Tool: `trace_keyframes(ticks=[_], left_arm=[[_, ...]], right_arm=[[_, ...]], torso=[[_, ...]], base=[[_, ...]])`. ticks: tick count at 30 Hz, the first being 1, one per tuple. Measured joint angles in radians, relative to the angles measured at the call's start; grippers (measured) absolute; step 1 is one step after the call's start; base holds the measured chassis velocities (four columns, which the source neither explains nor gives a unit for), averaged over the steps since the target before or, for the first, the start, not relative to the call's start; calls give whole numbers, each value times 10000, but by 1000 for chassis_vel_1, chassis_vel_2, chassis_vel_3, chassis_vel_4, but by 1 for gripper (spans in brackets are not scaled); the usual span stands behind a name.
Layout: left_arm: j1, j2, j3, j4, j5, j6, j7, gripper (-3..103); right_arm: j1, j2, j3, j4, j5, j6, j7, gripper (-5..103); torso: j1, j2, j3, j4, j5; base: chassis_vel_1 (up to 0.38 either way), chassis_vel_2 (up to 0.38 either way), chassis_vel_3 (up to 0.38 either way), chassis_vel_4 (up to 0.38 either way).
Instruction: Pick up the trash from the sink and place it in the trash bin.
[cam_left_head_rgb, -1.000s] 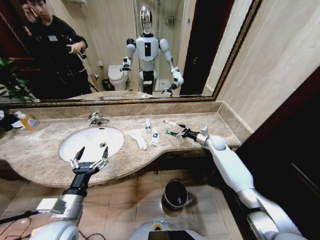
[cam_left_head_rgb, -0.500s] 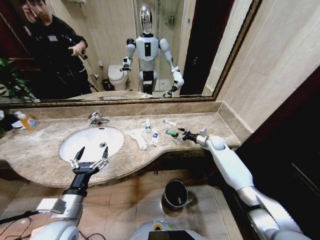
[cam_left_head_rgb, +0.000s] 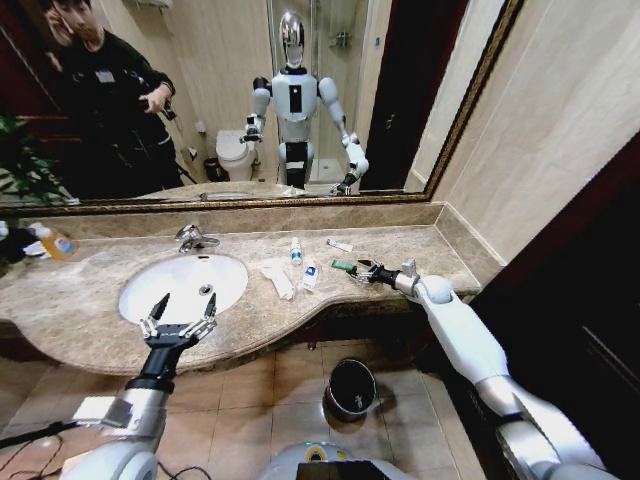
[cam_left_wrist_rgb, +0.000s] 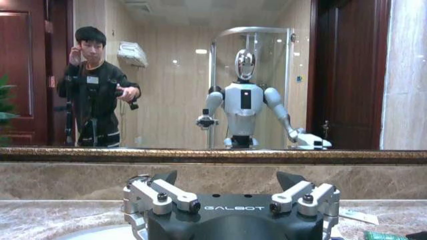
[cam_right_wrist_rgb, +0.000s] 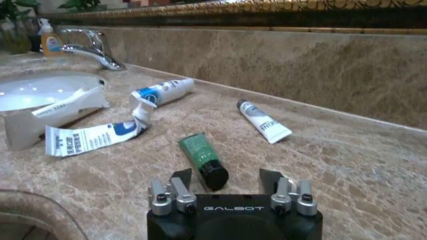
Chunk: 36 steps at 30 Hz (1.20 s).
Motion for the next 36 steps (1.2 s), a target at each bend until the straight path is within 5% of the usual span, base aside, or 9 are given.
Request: trace_keyframes(ticks=[21, 27, 30, 31, 36], left_arm=[[0, 0, 1, 0, 0, 0, 0, 100], [0, 0, 0, 0, 0, 0, 0, 100], [0, 0, 0, 0, 0, 0, 0, 100], [0, 0, 1, 0, 0, 0, 0, 100], [0, 0, 0, 0, 0, 0, 0, 100]], right_arm=[[-152, 8, 113, 101, 28, 101, 150, -1], [-146, -154, 187, 197, 89, 171, 96, 25], [-51, -244, 171, 198, 96, 246, -33, 25], [-6, -279, 128, 199, 114, 258, -82, 37], [163, -365, -111, 201, 88, 281, -296, 53]], torso=[[0, 0, 0, 0, 1], [0, 0, 0, 0, 1], [0, 0, 0, 0, 0], [0, 0, 0, 0, -1], [0, 0, 0, -1, 0]], base=[[0, 0, 0, 0], [0, 0, 0, 0], [0, 0, 0, 0], [0, 0, 0, 0], [0, 0, 0, 0]])
